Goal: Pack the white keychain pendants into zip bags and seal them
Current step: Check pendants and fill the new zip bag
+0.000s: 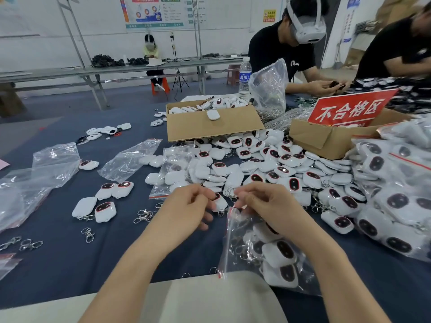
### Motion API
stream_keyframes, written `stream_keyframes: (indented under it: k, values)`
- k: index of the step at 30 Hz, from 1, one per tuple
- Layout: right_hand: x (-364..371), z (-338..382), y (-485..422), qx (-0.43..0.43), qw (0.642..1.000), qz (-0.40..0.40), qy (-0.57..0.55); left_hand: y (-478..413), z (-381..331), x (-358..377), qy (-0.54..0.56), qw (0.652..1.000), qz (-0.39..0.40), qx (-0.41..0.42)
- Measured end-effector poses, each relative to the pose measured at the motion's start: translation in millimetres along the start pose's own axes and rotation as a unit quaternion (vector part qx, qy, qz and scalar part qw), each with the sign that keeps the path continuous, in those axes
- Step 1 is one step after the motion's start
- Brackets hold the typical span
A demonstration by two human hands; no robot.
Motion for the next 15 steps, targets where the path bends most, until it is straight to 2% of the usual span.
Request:
stream_keyframes:
  k: [3, 5, 8, 11, 15]
  values:
    - [-18.2, 0.0, 1.4, -0.025, 0.99, -0.118, 0.07, -5.2, 5.2, -9.3, -0.141, 0.977, -0.118, 0.105]
    - [-28.2, -3.7, 3.1, -0.024, 0.977, -0.165, 0.133, -6.0, 11.6, -3.4, -0.202, 0.956, -0.147, 0.155]
    - [-25.0, -19.4, 0.4, 0.046, 0.969, -0.101, 0.222, -6.2, 22.0, 18.0, -0.296, 0.929, -0.121, 0.186]
    - [-19.2, -22.2, -2.5, 0.061, 0.961, -0.057, 0.264, -6.1, 26.6, 30.1, -0.404, 0.886, -0.125, 0.19]
    - [-20.0, -22.1, -3.1, 0.058, 0.962, -0.058, 0.261, -4.5, 24.7, 27.3, -0.37, 0.895, -0.171, 0.181]
Point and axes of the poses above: each hand's wrist, its own y-axis away from the middle knuckle, its own x-axis out of the palm, z = x × y, the point moved 6 cm from there along -y, towards the middle knuckle, and after that the axes turned 5 degrees about -x, right-handed, at the moved point
